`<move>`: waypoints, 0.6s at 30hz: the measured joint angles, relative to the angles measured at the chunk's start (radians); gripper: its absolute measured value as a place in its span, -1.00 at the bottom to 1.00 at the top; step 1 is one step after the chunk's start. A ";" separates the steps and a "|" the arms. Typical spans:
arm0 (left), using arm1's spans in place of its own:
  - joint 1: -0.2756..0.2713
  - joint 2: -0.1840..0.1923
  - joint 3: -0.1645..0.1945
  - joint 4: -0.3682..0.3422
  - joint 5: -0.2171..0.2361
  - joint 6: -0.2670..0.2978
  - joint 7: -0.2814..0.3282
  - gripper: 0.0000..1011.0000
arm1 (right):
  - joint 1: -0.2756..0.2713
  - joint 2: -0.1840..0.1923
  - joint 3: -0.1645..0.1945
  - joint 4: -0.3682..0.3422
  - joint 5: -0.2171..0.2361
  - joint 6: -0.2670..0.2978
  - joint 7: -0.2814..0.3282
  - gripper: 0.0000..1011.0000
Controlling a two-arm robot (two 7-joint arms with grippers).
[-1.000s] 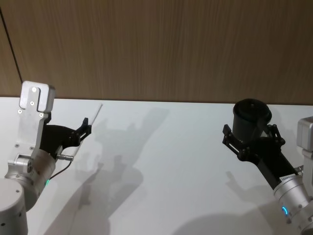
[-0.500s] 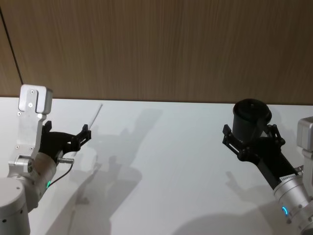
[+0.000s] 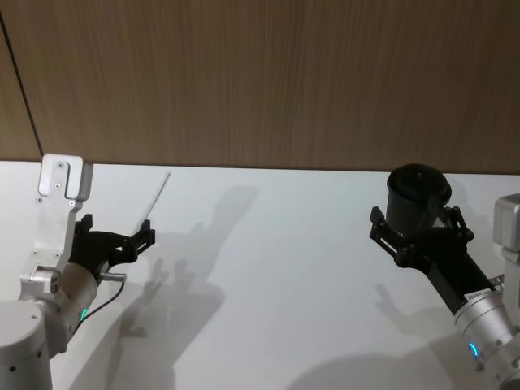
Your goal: Pick up the straw with one hand, pass it to the other hand, and insert it into the cup.
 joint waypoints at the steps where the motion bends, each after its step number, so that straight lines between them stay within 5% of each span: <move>1: -0.001 0.000 0.001 0.003 0.001 -0.002 -0.002 0.98 | 0.000 0.000 0.000 0.000 0.000 0.000 0.000 0.98; 18: -0.023 -0.010 0.006 0.091 0.020 -0.031 -0.031 0.98 | 0.000 0.000 0.000 0.000 0.000 0.000 0.000 0.98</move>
